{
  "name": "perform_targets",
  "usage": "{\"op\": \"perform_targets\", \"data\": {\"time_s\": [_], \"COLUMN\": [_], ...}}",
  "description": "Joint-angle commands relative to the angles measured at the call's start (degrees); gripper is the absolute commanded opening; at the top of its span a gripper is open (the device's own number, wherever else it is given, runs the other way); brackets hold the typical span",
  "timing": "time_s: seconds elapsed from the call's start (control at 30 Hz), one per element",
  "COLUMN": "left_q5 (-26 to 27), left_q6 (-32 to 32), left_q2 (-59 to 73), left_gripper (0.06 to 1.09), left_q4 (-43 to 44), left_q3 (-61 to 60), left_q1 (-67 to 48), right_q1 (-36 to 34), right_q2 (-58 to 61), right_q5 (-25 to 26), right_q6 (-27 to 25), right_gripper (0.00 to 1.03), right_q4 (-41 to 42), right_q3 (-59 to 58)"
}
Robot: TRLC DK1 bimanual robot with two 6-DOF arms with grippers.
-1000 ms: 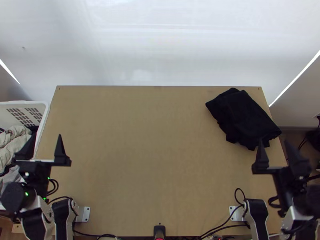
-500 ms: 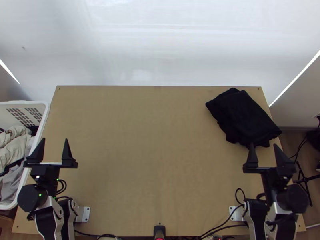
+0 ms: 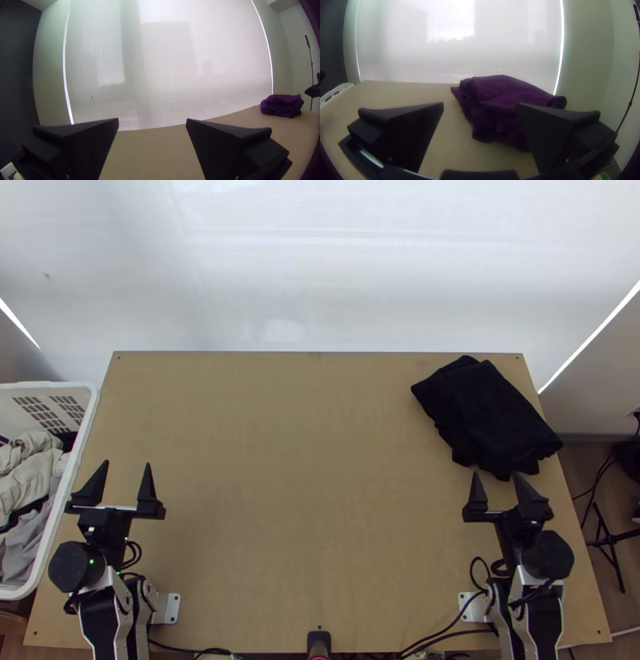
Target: Fold the t-shirt
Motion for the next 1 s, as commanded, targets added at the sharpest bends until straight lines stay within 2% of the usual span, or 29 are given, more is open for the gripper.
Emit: {"op": "perform_targets", "data": {"time_s": [0.0,0.07,0.17,0.27,0.47,0.97], "left_q5": [-1.49,-1.49,-1.49,-1.49,-1.58,-1.58], "left_q6": [-3.67,-4.9,-7.63,-7.54,-0.33,-0.07], "left_q2": [-0.01,-0.01,-0.01,-0.01,0.25,0.25], "left_gripper": [1.04,1.04,1.04,1.04,1.04,1.04], "left_q4": [-5.55,-9.51,-11.0,-11.26,-12.93,-13.11], "left_q3": [-1.14,-1.06,-1.06,-2.29,-2.64,-2.55], "left_q1": [2.24,3.91,4.79,4.79,4.97,4.97], "right_q1": [0.33,0.42,0.42,0.42,0.42,0.42], "right_q2": [0.14,0.14,0.14,0.14,0.05,0.05], "right_q5": [0.02,0.02,0.02,0.02,0.02,0.02], "right_q6": [0.26,0.26,0.26,0.26,0.26,0.26], "right_gripper": [0.99,0.99,0.99,0.99,0.99,0.99], "right_q4": [-0.05,-0.05,-0.05,-0.05,-0.05,-0.05], "right_q3": [-2.22,-2.22,-2.22,-2.22,-2.22,-2.22]}}
